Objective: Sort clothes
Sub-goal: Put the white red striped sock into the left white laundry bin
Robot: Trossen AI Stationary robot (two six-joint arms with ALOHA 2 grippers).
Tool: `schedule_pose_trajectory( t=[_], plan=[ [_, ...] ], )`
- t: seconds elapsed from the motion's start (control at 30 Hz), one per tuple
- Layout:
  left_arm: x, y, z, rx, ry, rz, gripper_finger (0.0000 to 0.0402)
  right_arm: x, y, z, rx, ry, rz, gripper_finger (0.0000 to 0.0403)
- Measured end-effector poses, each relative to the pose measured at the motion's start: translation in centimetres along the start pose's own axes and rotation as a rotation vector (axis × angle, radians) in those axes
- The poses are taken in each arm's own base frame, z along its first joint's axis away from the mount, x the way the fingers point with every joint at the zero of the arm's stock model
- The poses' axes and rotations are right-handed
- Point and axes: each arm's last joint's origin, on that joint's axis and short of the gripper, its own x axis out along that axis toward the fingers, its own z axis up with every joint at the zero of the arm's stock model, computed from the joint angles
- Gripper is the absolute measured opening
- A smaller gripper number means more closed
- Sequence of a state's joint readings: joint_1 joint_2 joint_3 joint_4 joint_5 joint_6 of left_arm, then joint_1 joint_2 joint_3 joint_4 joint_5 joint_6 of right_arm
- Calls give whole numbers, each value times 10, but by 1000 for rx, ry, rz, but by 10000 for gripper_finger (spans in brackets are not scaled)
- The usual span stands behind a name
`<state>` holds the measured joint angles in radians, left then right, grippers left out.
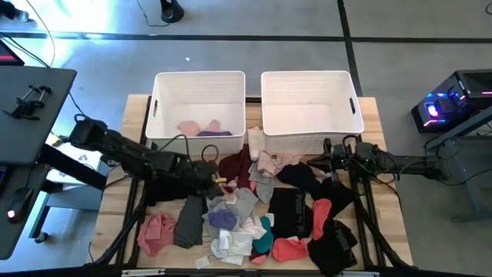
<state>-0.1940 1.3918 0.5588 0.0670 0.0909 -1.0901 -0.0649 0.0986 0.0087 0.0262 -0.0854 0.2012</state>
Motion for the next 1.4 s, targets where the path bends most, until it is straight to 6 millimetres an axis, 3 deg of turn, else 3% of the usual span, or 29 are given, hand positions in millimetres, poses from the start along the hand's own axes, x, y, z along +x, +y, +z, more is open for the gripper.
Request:
schedule_pose_trajectory(
  t=[0.23,0.37,0.47,0.57,0.77,1.03,1.23,1.4],
  plan=[
    [31,8,-3,133,35,-56,111,0,0,0,0,-1,0,0],
    [44,6,-2,114,89,-86,68,0,0,0,0,0,0,0],
    [44,-3,3,136,86,-123,16,0,0,0,0,5,-1,0],
    [32,-20,13,171,39,-186,10,1,0,-1,0,8,-2,0],
    [-23,-65,47,295,-128,-282,3,1,0,-1,2,15,-4,0],
    [-134,-112,96,506,-548,-342,1,1,0,-1,2,18,-6,0],
    [-199,-115,117,598,-941,-108,1,1,0,-2,2,18,-5,0],
    [-216,-101,127,534,-1109,153,5,1,0,-1,2,19,-4,0]
  ],
)
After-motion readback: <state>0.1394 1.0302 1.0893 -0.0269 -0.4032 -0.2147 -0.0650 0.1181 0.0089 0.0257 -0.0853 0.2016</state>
